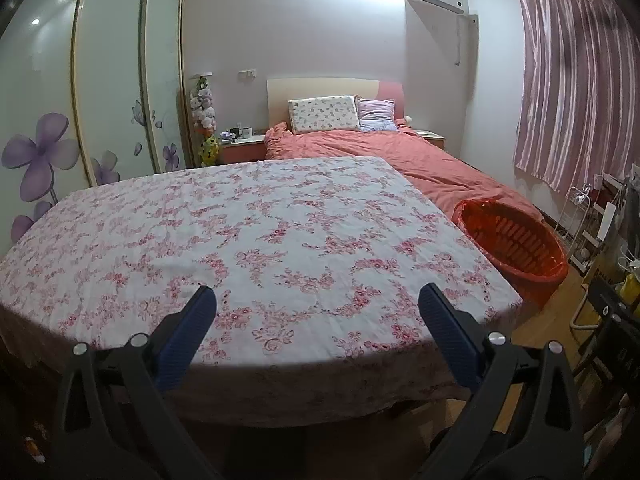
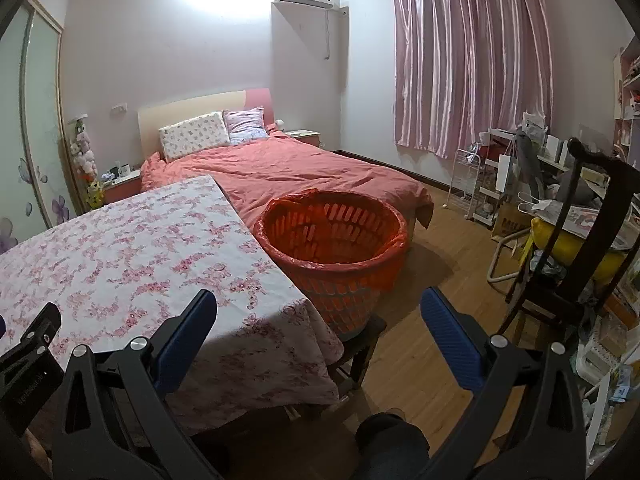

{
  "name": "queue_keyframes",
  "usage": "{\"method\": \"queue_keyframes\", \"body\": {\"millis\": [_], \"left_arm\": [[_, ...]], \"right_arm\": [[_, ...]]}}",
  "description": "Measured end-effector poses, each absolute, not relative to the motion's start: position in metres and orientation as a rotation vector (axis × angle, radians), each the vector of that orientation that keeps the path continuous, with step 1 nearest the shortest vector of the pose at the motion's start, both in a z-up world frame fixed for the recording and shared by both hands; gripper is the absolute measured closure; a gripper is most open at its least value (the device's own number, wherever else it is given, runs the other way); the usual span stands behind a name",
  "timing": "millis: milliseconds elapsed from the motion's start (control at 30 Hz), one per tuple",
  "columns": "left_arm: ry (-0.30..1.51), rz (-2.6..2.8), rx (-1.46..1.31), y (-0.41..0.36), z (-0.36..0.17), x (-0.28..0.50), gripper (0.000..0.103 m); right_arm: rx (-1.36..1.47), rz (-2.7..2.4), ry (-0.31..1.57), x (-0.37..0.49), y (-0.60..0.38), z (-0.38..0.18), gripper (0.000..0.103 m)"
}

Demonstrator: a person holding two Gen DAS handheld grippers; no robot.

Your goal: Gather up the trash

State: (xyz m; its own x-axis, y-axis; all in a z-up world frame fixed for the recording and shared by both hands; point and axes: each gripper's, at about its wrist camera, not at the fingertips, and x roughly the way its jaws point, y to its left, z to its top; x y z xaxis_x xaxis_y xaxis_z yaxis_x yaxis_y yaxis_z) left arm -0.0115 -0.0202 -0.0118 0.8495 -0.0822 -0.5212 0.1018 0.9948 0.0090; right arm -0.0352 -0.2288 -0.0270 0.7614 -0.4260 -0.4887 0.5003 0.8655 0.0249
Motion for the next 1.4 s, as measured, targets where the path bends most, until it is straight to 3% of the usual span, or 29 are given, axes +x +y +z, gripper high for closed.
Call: {"method": "queue_keyframes", "body": {"millis": [1400], "left_arm": [[0.509, -0.091, 0.037, -0.021, 0.0, -0.022, 0.004]], "right_arm": [[0.16, -0.491, 0.462, -0.039, -0.227, -0.022, 0.002]]}}
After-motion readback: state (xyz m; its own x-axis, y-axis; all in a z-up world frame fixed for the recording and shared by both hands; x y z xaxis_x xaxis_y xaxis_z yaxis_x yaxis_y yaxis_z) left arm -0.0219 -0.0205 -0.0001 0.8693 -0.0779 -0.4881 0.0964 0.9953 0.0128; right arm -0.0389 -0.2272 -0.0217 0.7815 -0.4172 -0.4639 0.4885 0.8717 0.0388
